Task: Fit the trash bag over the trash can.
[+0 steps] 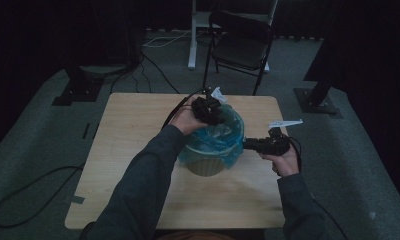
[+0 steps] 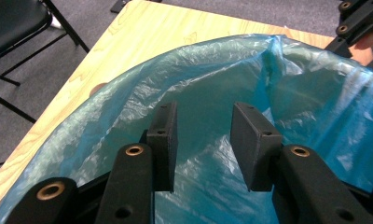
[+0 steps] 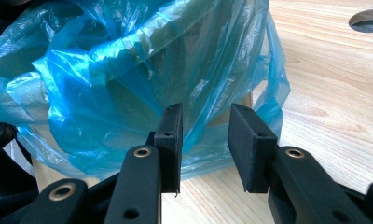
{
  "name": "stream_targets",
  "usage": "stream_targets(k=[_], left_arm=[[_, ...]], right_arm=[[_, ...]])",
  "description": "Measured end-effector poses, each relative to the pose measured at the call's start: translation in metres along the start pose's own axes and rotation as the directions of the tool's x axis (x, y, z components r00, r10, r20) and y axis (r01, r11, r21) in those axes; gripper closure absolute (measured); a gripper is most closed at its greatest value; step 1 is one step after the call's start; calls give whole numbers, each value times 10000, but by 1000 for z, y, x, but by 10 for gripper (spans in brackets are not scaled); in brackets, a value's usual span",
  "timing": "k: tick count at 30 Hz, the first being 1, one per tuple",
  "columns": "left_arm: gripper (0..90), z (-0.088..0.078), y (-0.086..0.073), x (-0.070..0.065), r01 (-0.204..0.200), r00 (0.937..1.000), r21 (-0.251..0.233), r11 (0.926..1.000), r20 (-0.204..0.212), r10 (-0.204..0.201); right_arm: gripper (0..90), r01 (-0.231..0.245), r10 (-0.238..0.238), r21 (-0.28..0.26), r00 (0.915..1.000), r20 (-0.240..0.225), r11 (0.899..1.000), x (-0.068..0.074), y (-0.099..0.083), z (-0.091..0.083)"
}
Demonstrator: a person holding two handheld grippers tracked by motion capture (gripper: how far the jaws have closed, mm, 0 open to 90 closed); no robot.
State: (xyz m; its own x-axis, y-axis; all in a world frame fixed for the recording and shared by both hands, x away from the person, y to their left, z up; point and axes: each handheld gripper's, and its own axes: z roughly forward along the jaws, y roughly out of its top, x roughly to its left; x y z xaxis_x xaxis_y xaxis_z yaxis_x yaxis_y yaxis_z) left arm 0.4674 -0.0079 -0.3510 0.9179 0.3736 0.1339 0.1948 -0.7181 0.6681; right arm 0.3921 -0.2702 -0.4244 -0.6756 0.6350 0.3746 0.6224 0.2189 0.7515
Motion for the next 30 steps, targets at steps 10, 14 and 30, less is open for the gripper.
stream_targets(k=[10, 14, 30], left_arm=[[624, 19, 3, -5, -248, 9996, 1161, 9929, -102, 261], [624, 25, 3, -6, -413, 9989, 1521, 9875, -143, 439], [612, 41, 4, -10, -767, 9970, 2711, 9595, 324, 706]], right_arm=[[651, 11, -11, 7, 10000, -25, 10000, 0, 0, 0], [650, 11, -11, -5, 10000, -35, 10000, 0, 0, 0], [647, 38, -38, -53, 10000, -42, 10000, 0, 0, -1]])
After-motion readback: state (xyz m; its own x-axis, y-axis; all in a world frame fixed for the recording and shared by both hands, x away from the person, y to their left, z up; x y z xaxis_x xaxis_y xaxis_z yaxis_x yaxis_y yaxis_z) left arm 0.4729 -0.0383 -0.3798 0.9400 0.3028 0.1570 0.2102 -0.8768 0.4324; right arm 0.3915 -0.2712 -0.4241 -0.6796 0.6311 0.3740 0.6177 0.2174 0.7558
